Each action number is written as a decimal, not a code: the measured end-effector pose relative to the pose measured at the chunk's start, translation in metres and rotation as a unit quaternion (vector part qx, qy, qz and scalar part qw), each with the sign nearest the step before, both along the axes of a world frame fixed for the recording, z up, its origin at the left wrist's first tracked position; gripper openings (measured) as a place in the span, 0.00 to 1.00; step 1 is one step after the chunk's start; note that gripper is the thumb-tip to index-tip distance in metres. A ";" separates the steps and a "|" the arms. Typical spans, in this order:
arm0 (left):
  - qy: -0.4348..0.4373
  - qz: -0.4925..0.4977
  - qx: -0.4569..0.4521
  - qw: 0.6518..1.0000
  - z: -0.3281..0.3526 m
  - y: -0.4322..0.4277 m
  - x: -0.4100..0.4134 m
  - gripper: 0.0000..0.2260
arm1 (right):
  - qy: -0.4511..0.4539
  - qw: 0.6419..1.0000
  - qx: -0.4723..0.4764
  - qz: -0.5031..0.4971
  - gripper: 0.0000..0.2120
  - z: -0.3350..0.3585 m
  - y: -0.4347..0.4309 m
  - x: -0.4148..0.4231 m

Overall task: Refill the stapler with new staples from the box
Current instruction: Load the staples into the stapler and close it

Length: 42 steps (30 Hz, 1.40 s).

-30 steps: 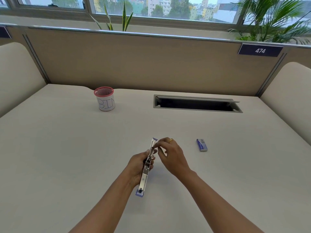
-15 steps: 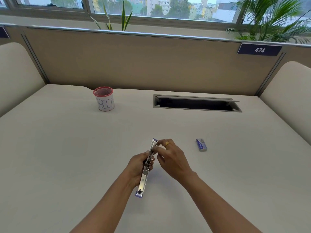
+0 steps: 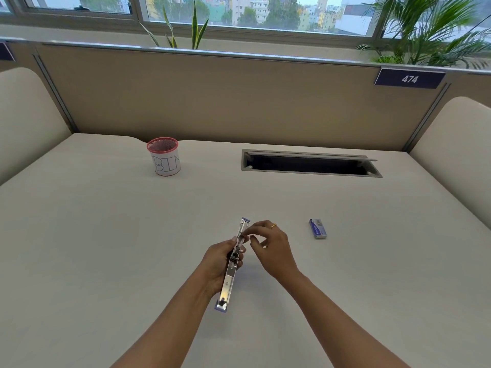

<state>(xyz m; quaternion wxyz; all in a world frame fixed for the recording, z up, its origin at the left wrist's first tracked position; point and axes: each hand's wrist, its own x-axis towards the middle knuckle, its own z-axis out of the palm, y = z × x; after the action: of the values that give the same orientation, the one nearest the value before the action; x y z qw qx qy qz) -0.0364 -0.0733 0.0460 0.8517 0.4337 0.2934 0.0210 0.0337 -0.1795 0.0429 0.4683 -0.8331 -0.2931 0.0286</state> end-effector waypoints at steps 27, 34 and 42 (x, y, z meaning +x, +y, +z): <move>-0.016 0.051 -0.027 0.998 0.002 -0.005 0.001 0.16 | 0.390 0.893 0.221 0.020 0.18 -0.007 0.010 -0.011; -0.015 0.052 -0.037 0.998 0.001 -0.004 0.002 0.15 | 0.383 0.901 0.206 0.011 0.17 -0.006 0.011 -0.010; -0.019 0.141 -0.094 0.985 -0.006 0.012 0.004 0.12 | 0.261 0.958 0.118 0.036 0.10 -0.012 -0.001 -0.016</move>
<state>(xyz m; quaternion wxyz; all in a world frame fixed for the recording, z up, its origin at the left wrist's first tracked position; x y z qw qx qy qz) -0.0322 -0.0613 0.0396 0.8827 0.3057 0.3358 0.1213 0.0173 -0.1808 0.0307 0.6217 -0.7248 -0.1918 0.2267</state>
